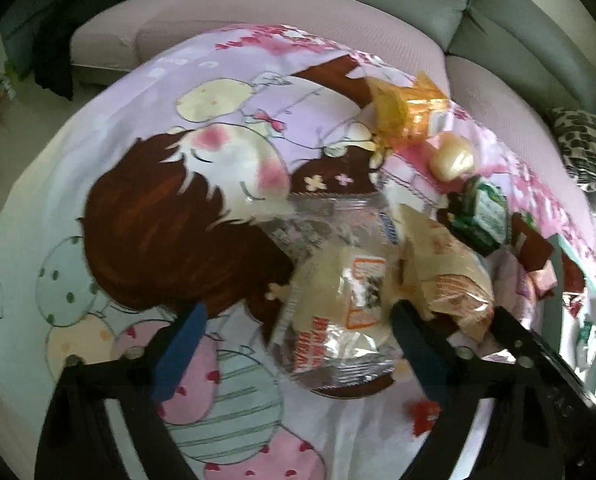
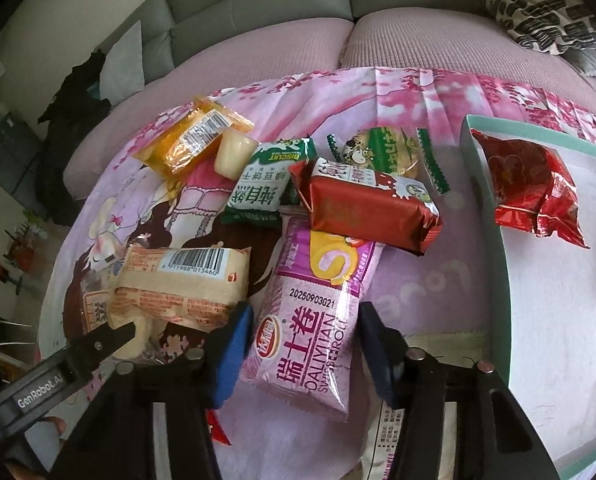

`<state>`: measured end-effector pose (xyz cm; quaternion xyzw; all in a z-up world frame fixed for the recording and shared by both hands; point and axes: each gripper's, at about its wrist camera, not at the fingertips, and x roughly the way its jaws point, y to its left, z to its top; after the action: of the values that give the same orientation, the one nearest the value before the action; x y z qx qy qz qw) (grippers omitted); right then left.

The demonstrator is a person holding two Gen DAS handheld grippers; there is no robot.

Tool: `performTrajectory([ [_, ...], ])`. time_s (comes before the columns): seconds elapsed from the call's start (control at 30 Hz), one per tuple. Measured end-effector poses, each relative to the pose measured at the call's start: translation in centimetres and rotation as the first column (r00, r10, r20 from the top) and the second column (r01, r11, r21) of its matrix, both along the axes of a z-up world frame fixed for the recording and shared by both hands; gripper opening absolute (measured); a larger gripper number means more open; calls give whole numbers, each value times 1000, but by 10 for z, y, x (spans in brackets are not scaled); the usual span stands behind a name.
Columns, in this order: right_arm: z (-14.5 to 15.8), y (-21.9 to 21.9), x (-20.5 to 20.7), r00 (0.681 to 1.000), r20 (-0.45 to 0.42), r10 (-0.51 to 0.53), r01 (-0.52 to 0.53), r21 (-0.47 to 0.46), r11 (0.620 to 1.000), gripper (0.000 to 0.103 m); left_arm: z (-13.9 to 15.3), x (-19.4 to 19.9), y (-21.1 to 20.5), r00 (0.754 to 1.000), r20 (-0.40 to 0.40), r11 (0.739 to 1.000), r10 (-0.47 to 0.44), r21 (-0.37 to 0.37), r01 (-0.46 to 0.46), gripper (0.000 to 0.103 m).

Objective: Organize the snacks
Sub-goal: 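Grasp the clear-bagged bread bun with the left gripper while the right grasps the pink Swiss roll bag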

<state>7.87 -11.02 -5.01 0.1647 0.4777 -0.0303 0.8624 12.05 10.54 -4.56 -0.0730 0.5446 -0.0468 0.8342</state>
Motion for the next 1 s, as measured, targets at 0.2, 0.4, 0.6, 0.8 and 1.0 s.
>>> performTrajectory([
  [0.2, 4, -5, -4, 1000, 13, -9, 8, 30, 1000, 42, 5, -2, -5, 999, 13, 996, -34, -83, 35, 54],
  [0.4, 15, -6, -9, 999, 36, -1, -1, 56, 998, 41, 14, -4, -3, 999, 43, 996, -19, -85, 23, 48],
  [0.6, 35, -3, -18, 996, 89, 7, -12, 57, 998, 41, 36, -9, 6, 993, 114, 995, 5, -96, 6, 47],
  [0.8, 64, -5, -33, 987, 161, 3, -10, 40, 999, 41, 70, -22, 2, 976, 220, 994, -8, -108, 32, 47],
  [1.0, 75, -20, -46, 985, 166, -52, 47, 30, 998, 41, 89, -35, -21, 958, 277, 989, -72, -104, 104, 47],
])
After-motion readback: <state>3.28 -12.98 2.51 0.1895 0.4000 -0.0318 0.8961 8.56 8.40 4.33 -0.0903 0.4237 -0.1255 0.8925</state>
